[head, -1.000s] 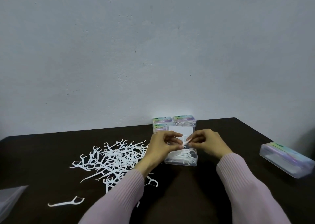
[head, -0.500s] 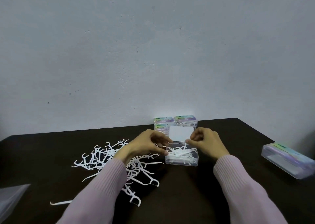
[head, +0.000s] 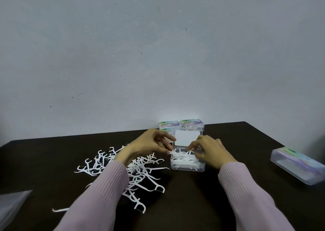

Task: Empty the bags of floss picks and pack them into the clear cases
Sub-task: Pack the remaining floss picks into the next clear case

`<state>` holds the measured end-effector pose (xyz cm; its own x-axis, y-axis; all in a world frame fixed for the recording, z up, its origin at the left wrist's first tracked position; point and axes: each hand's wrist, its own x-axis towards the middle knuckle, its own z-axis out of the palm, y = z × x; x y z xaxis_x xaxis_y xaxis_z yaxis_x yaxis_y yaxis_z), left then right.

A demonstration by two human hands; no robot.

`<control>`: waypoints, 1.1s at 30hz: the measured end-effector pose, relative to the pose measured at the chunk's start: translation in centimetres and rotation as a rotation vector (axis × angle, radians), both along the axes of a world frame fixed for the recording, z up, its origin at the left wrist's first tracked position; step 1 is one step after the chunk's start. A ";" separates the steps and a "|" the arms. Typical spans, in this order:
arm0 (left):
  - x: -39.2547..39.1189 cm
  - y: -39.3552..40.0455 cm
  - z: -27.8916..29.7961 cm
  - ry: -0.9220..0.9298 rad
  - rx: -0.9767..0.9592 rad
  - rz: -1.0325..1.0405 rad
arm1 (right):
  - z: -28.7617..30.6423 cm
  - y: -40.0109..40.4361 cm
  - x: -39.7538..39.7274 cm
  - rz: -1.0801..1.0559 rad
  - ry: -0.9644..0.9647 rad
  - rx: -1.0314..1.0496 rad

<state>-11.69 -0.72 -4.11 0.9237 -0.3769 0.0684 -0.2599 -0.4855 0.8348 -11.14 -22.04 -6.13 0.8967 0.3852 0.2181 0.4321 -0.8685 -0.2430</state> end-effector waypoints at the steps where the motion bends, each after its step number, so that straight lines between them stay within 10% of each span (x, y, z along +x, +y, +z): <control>1: 0.0 0.1 0.2 -0.010 -0.004 0.003 | 0.0 0.0 0.0 -0.004 -0.015 -0.017; 33: 0.1 -3.5 -3.0 -0.168 -0.165 0.119 | 0.1 -0.9 0.0 -0.101 -0.038 0.053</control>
